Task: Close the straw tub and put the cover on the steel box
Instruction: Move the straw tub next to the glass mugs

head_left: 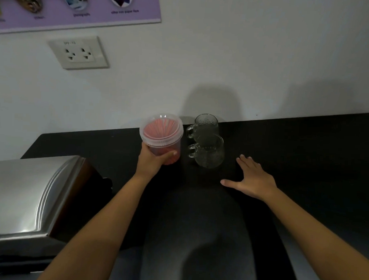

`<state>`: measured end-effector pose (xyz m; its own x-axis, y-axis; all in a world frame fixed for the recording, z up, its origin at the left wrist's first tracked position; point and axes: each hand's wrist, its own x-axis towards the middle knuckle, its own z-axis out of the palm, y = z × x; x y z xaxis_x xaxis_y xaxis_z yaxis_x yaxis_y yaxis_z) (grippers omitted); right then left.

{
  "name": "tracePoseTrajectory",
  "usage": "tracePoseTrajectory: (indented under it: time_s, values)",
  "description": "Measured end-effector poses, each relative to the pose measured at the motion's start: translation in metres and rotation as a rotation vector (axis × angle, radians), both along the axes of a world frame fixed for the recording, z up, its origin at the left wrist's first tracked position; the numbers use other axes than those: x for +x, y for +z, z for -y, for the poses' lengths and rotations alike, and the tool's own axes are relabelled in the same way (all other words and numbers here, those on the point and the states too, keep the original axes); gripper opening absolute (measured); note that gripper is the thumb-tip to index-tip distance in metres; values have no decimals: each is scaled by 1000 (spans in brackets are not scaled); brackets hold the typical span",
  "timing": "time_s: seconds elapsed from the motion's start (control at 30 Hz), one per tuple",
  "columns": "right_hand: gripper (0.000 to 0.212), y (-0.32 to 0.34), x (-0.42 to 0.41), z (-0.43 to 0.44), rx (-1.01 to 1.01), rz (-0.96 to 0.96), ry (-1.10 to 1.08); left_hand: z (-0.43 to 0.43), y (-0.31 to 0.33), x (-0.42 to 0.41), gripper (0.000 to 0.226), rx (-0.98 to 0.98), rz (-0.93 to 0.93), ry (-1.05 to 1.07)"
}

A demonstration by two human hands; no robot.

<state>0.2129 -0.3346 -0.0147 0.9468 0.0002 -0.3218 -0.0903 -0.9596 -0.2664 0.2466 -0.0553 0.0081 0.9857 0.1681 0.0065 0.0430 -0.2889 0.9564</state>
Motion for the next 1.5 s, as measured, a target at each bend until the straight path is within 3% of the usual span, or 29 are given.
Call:
tracePoseTrajectory:
  time_s: [0.23,0.63,0.73,0.87,1.03,1.2,1.3,1.5]
  values:
    - [112,-5,5,2,-25,-8,13,11,3,12,72,-38,121,-35]
    - [110,-1,6,1,3,-30,16,9,0,18,70,-23,148,-79]
    - [110,-4,7,0,2,-19,4,9,0,18,67,-29,89,-58]
    - [111,-5,8,1,10,-21,3,9,-9,11,92,152,-96,72]
    - [111,-4,8,1,18,-25,6,6,-16,-5,95,150,-125,98]
    - [110,3,4,0,14,-39,13,9,-22,-34,59,-39,-23,183]
    - [107,5,1,-3,25,-35,10,14,-26,-58,39,-40,13,117]
    - [87,19,-15,-23,176,-9,-111,20,-21,-116,28,130,62,-158]
